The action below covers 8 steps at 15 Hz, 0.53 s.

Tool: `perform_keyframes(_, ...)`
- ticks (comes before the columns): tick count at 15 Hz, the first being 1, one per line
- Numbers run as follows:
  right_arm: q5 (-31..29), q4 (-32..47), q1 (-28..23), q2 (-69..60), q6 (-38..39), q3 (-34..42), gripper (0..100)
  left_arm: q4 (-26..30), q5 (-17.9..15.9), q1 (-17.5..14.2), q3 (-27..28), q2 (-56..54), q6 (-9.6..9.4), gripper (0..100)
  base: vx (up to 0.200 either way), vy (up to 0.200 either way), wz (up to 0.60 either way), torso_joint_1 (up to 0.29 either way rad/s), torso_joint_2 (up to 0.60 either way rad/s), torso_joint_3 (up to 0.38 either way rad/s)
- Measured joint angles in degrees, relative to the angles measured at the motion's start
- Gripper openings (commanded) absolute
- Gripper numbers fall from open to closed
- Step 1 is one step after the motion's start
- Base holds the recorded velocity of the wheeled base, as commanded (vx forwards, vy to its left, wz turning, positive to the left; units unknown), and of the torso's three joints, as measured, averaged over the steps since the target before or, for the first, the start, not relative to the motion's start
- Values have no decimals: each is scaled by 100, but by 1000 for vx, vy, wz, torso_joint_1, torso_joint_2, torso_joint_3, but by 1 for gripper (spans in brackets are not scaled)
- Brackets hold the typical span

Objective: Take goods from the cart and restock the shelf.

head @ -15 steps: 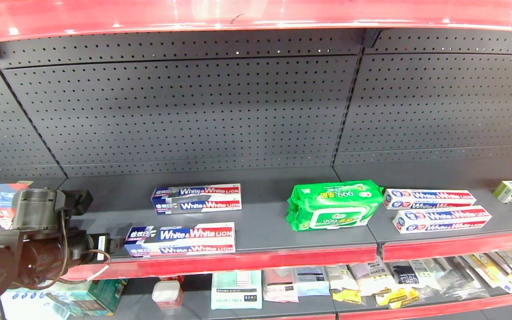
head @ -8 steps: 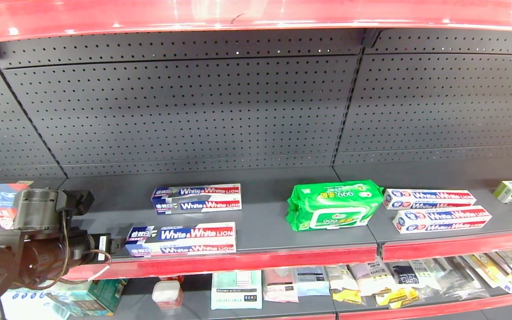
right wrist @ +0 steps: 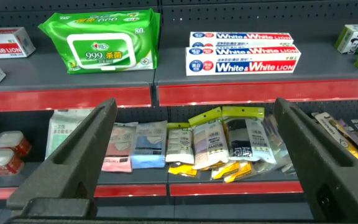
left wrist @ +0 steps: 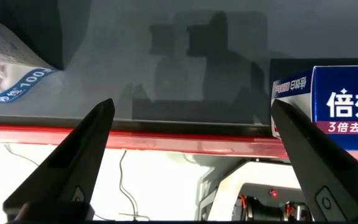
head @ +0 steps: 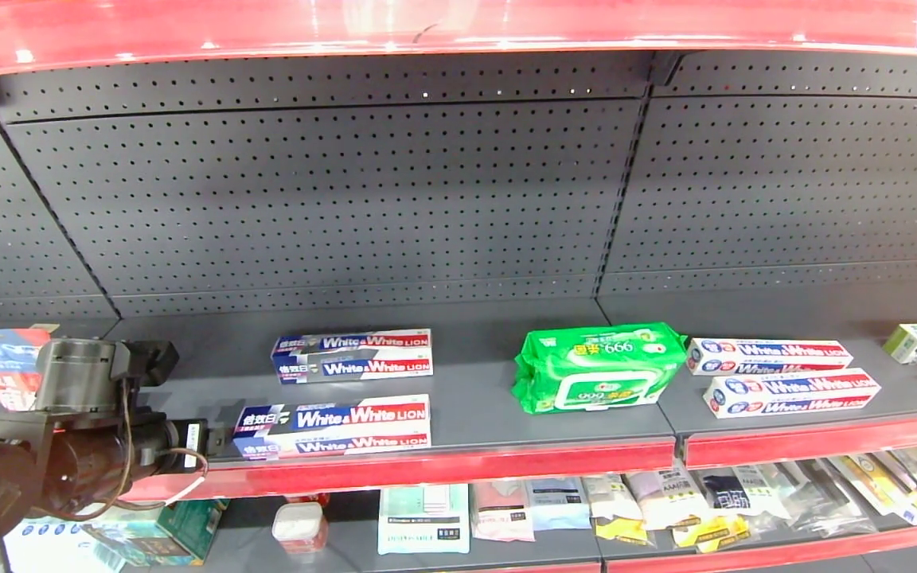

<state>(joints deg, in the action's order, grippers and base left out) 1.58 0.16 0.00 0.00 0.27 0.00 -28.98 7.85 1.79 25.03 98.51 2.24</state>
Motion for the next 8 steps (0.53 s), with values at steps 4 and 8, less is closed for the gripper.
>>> perform_keyframes(4,-2,0,0,0,-2,0,100,-6,2,5,2,5,2,100,0,0,0,0,0,0)
perform_keyframes(8,-4,2,0,0,0,0,100,-9,13,60,9,5,10,100,0,0,0,0,0,0)
